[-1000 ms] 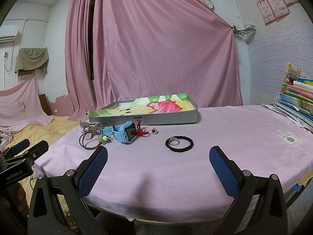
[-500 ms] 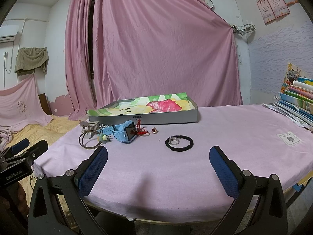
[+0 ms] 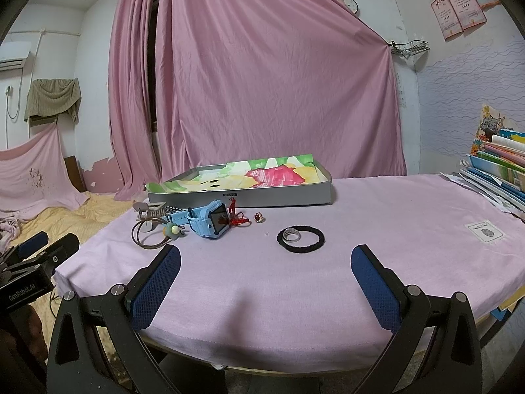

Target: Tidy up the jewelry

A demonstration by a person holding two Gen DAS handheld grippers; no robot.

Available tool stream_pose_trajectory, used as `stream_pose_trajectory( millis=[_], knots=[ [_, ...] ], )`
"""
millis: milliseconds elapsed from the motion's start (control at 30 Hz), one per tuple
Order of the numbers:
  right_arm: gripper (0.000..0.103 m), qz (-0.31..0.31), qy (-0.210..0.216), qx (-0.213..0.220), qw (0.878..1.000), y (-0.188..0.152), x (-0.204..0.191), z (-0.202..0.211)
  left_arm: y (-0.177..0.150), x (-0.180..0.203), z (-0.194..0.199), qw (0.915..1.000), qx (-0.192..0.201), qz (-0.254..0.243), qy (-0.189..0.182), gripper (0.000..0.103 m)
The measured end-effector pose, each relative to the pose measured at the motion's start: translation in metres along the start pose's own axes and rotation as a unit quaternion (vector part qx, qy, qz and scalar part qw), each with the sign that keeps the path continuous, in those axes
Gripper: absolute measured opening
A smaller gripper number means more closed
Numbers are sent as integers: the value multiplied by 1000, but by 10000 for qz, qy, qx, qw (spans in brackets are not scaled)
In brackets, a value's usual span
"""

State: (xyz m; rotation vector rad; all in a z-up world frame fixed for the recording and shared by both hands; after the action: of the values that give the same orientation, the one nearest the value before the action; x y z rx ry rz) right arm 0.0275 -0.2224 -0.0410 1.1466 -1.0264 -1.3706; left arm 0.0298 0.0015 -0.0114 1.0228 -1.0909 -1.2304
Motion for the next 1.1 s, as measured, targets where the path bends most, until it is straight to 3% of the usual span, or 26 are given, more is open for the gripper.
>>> stream_pose_trajectory(
  millis=[800, 1100],
  knots=[
    [102, -1, -12, -24, 10000, -1, 0, -3, 2, -7, 1, 10000, 1, 43, 31, 103],
    [102, 14, -33, -108, 9999, 2, 6, -19, 5, -7, -24, 9996, -266, 123, -33, 103]
  ],
)
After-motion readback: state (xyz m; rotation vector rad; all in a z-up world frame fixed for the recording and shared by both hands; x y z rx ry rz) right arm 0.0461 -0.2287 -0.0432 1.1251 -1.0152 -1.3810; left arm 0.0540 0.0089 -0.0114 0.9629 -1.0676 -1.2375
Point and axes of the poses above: each gripper's, at about its wrist camera, not at the fingertips, and z roughly against the way its jaws point, x to its right, y to its top, the point moved 3 cm from there along -z, roughly the way its jaws point, and after that the axes turned 7 degrees about x, right-handed, at the moved point
